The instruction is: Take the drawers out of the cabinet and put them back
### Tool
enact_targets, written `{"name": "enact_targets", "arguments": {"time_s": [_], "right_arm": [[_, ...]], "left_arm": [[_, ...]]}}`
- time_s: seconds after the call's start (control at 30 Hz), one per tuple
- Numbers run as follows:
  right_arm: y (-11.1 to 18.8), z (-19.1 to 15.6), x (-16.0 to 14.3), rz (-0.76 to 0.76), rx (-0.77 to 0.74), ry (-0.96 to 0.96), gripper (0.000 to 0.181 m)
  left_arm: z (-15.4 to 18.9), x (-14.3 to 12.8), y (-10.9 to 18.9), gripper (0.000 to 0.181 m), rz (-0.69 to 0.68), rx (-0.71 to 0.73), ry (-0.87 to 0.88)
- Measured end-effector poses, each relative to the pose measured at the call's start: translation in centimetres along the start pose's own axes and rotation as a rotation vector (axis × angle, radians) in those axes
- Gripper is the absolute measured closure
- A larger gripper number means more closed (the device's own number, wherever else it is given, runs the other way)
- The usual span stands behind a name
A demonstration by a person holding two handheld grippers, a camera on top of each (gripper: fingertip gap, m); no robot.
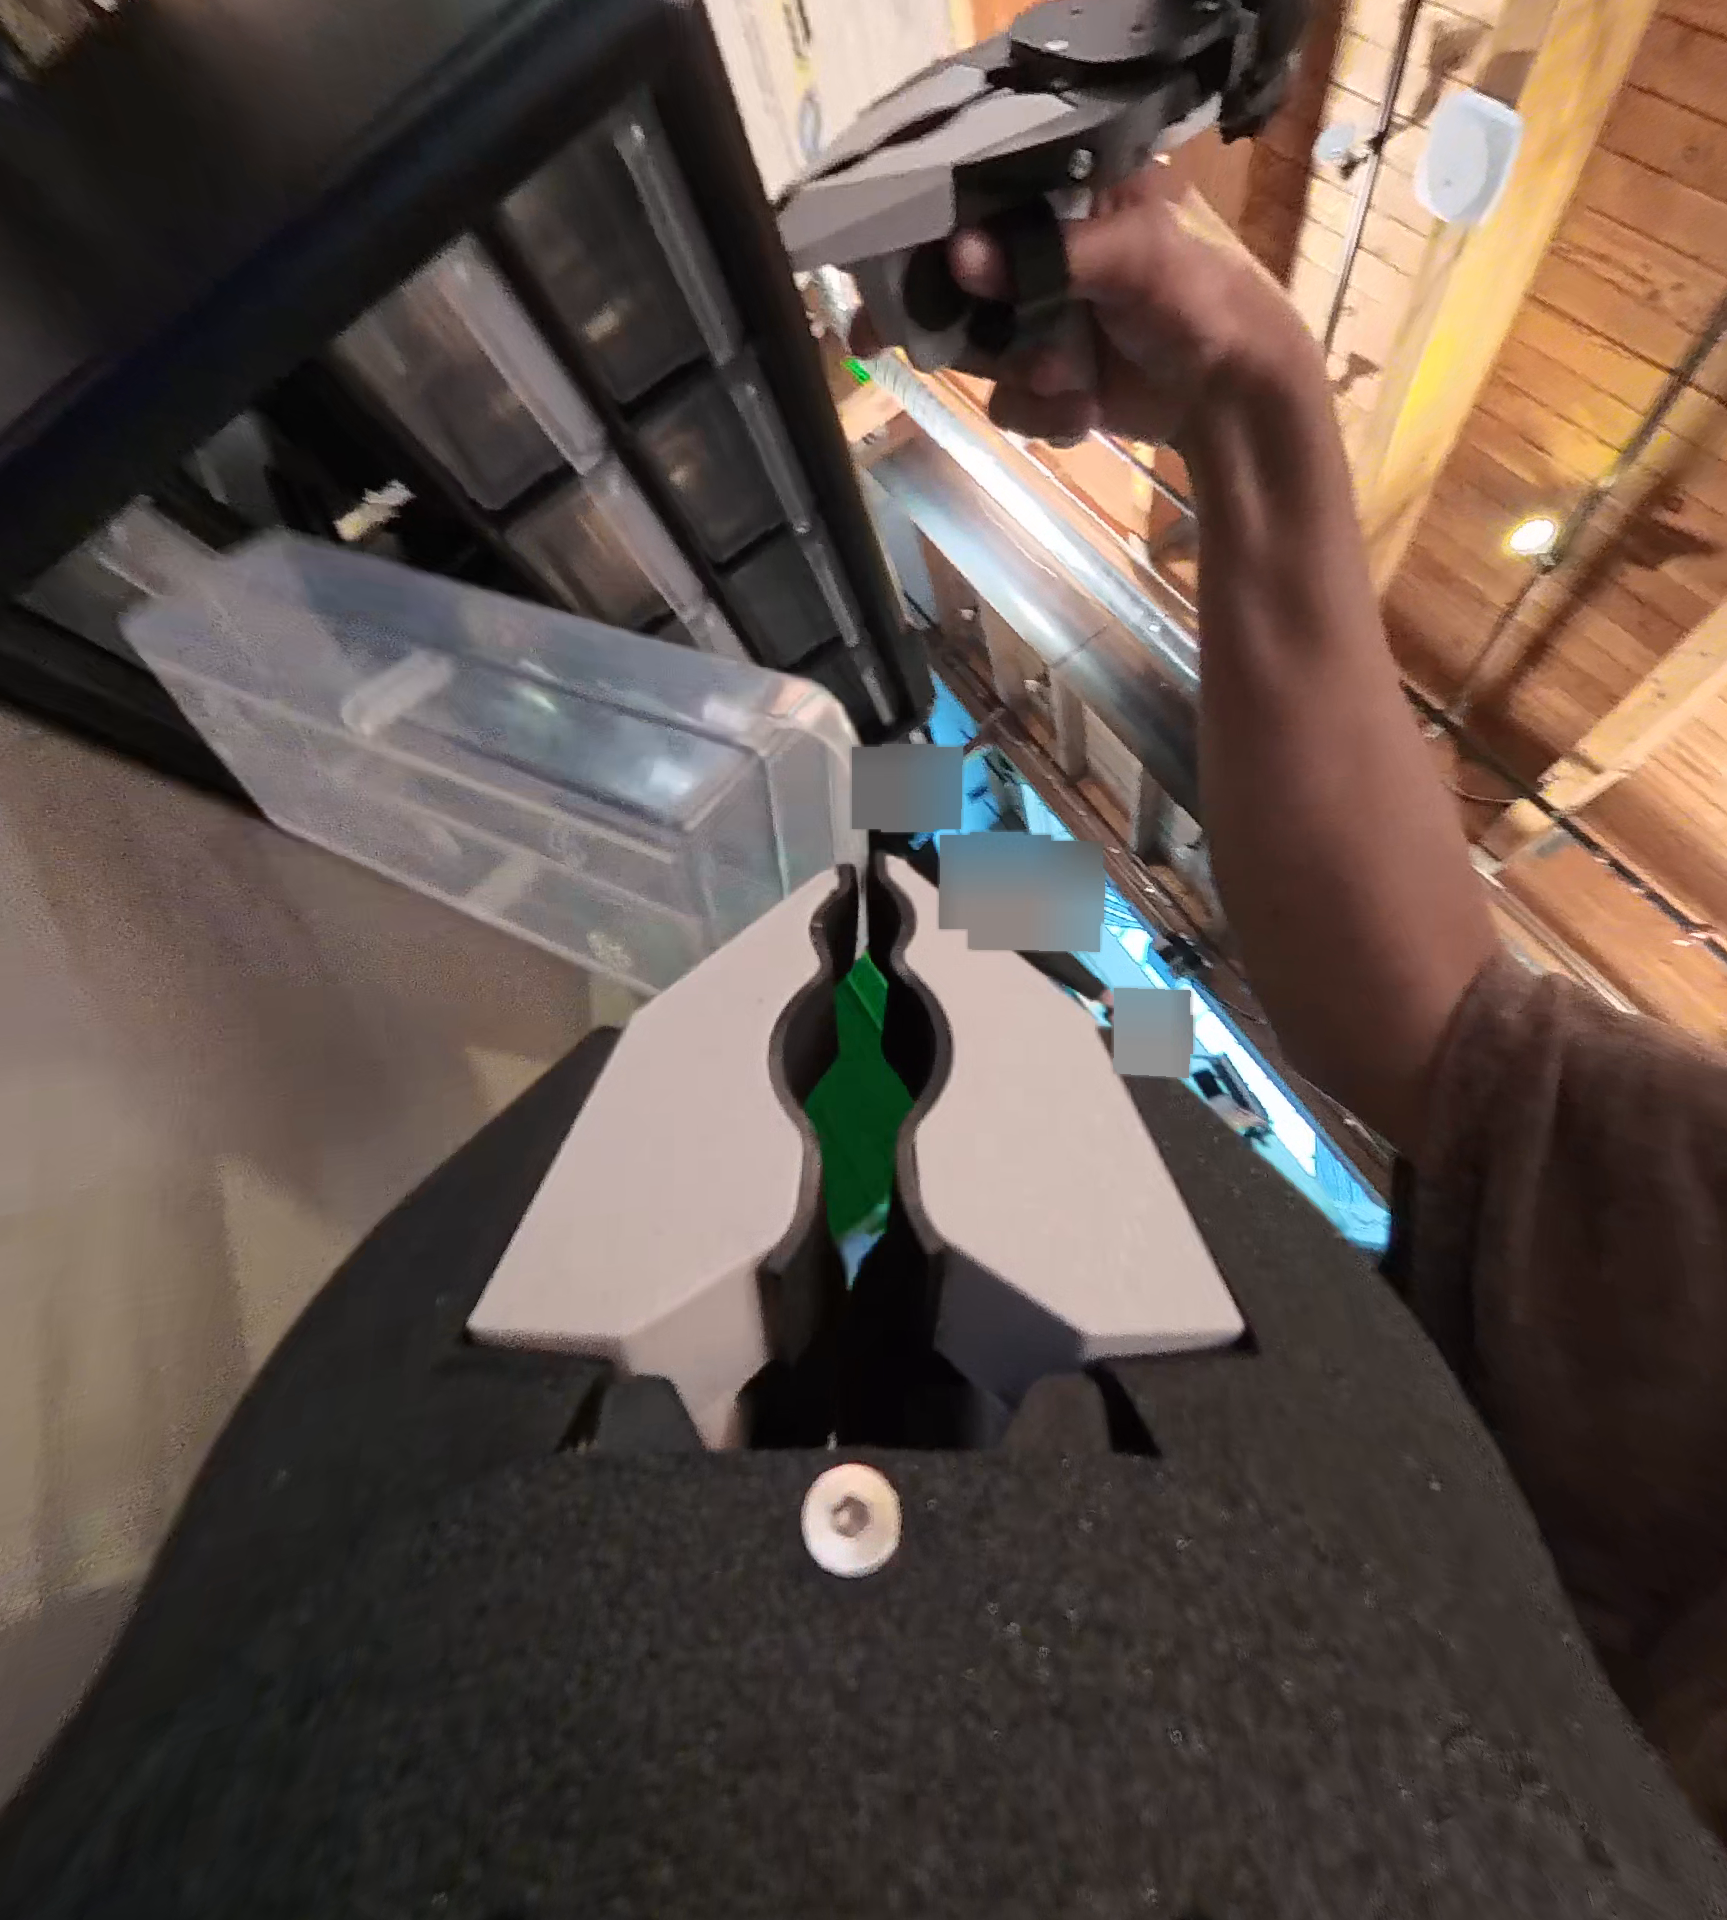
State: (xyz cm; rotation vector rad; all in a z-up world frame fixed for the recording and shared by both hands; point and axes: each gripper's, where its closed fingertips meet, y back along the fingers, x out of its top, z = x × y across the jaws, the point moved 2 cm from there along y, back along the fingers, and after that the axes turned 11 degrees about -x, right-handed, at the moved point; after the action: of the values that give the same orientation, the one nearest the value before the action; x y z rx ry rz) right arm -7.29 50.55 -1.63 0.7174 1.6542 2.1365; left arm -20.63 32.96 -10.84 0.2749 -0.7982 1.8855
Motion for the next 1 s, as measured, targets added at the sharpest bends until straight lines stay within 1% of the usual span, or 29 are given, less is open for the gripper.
{"name": "enact_targets", "arguments": {"time_s": [0.07,0.17,0.23,0.27,0.33,0.37,0.5,0.6,0.73,0.83,0.93,1.0], "right_arm": [[0.0,0.0,0.0,0.002,0.000,-0.004,0.181],[0.0,0.0,0.0,0.003,0.000,-0.006,0.181],[0.0,0.0,0.0,0.004,-0.004,-0.006,0.181],[0.0,0.0,0.0,0.005,-0.005,-0.008,0.181],[0.0,0.0,0.0,0.013,-0.006,-0.015,0.181],[0.0,0.0,0.0,0.019,-0.006,-0.020,0.181],[0.0,0.0,-0.1,0.044,-0.008,-0.038,0.181],[0.0,0.0,-0.1,0.048,-0.012,-0.041,0.181],[0.0,0.0,-0.1,0.035,-0.020,-0.035,0.181],[0.0,0.0,0.0,0.028,-0.027,-0.029,0.181],[0.0,0.0,0.0,0.035,-0.033,-0.026,0.181],[0.0,0.0,0.0,0.048,-0.035,-0.029,0.181]], "left_arm": [[1.0,-0.5,0.1,0.181,-0.035,-0.069,0.070],[3.0,-1.6,0.2,0.181,-0.090,-0.248,0.320],[3.6,-3.0,0.5,0.181,-0.185,-0.289,0.461],[4.0,-4.3,0.7,0.181,-0.280,-0.313,0.526],[3.9,-6.5,1.4,0.181,-0.433,-0.266,0.560],[4.1,-7.2,1.9,0.181,-0.494,-0.271,0.607],[3.7,-8.8,3.4,0.181,-0.650,-0.194,0.654],[2.4,-8.9,4.5,0.179,-0.726,-0.090,0.668],[0.8,-9.1,6.2,0.177,-0.840,0.060,0.641],[-0.7,-9.5,7.3,0.176,-0.900,0.170,0.579],[-2.0,-9.7,8.2,0.174,-0.930,0.242,0.507],[-2.3,-9.6,8.3,0.174,-0.939,0.254,0.461]]}}
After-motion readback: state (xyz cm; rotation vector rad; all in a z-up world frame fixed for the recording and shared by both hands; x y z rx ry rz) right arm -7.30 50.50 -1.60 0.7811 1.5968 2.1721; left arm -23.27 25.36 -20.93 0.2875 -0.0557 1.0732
